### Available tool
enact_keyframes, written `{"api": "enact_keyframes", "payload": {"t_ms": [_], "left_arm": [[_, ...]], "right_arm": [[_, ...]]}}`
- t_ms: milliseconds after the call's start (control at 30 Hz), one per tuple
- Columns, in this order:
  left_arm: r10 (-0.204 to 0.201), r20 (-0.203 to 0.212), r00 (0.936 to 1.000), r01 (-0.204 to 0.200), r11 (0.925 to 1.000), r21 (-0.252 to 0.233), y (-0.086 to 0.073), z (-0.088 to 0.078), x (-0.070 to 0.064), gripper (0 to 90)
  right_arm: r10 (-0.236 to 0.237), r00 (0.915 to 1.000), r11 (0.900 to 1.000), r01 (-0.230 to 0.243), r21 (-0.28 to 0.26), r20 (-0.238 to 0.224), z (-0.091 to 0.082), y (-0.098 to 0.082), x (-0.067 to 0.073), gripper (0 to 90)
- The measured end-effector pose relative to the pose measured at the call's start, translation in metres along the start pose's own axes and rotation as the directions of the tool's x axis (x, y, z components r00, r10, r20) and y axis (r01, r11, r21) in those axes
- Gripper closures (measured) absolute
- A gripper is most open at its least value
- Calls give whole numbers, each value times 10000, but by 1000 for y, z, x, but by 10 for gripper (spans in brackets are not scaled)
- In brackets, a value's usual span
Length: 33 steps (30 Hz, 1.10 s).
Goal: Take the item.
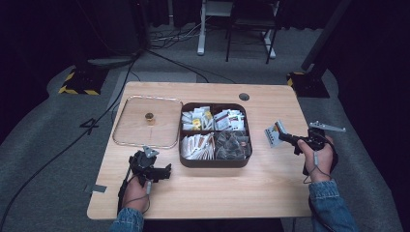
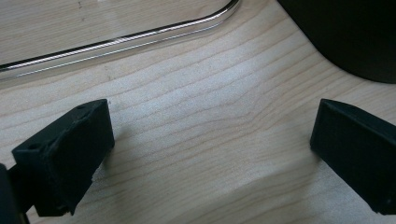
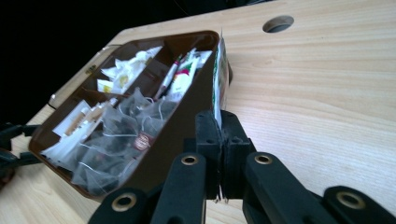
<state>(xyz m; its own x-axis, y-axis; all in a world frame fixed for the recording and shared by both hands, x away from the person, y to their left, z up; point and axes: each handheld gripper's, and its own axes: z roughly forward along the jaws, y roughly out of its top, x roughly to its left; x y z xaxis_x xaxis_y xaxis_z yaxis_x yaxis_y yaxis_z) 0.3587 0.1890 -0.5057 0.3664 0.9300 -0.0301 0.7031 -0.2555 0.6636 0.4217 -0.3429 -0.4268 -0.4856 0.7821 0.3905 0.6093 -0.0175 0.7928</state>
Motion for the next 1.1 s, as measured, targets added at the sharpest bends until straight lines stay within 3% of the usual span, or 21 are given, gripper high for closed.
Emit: {"api": "enact_keyframes", "payload": {"t_ms": [333,667,933,1033,1100], "left_arm": [[13,8,10000,-13,10000,3,0,0,0,0],[-10,8,10000,10,10000,-3,0,0,0,0],[-9,-2,10000,9,10000,-1,0,0,0,0],[-8,6,10000,8,10000,-11,0,0,0,0],[-6,8,10000,6,10000,-11,0,0,0,0]], "right_arm": [[502,9981,9973,-520,527,350,7,-12,-18,889],[944,9940,9900,-996,1004,556,12,-18,-26,884],[1165,9891,9865,-1258,1053,905,13,-21,-32,863],[1241,9871,9857,-1343,1017,1013,13,-22,-35,812],[1328,9860,9856,-1421,914,1003,13,-22,-37,724]]}}
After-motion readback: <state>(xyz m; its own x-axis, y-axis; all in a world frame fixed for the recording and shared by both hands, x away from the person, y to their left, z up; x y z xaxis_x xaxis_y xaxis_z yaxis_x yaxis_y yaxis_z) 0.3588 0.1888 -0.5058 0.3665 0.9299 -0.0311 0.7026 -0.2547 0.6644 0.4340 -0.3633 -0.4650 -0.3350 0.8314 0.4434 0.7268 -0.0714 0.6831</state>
